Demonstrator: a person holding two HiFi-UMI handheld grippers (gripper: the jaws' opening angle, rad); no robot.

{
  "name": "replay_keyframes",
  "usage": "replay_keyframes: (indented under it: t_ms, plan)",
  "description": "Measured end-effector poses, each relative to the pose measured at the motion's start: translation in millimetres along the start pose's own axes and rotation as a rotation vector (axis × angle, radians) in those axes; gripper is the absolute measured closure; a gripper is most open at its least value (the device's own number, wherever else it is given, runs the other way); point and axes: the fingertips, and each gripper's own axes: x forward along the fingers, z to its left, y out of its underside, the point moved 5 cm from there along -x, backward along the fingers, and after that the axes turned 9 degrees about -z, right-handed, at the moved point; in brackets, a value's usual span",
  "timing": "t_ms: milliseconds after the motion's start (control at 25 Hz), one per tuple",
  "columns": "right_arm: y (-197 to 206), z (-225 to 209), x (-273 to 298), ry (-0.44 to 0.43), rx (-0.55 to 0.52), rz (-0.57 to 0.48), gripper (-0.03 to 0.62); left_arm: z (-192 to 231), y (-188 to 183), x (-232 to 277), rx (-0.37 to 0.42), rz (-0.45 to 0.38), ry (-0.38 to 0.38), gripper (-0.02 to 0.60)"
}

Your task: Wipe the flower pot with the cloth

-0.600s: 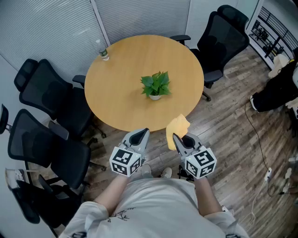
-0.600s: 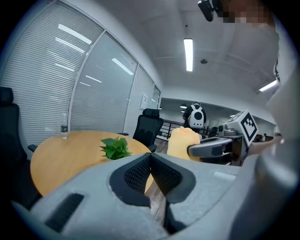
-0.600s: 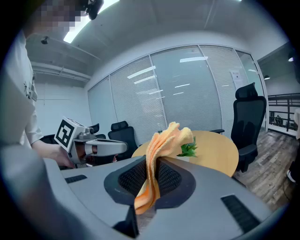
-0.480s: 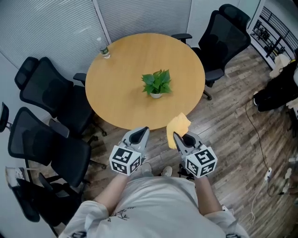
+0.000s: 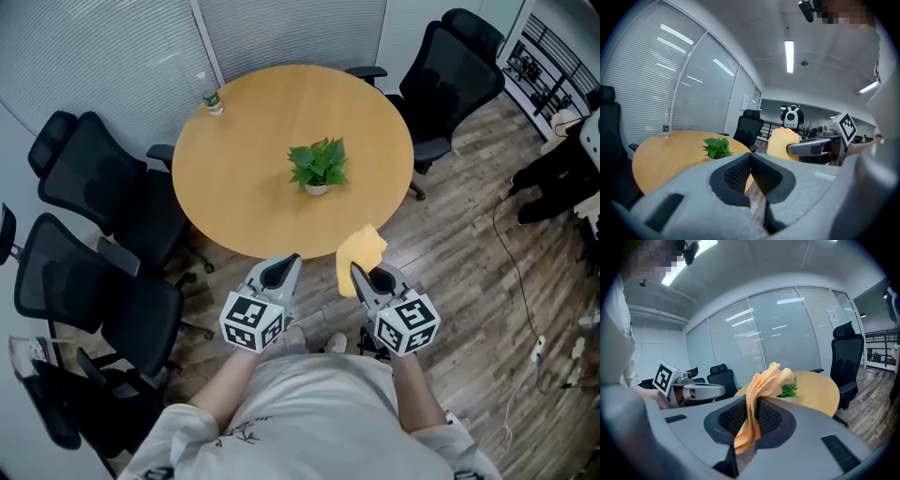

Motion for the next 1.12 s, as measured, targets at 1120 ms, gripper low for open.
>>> replay_keyframes:
  t_ms: [1120]
  plan:
    - [17, 38, 41, 0.049, -0.018, -0.007, 0.549, 45, 1, -25, 0.011, 0.02, 0.069, 0.571]
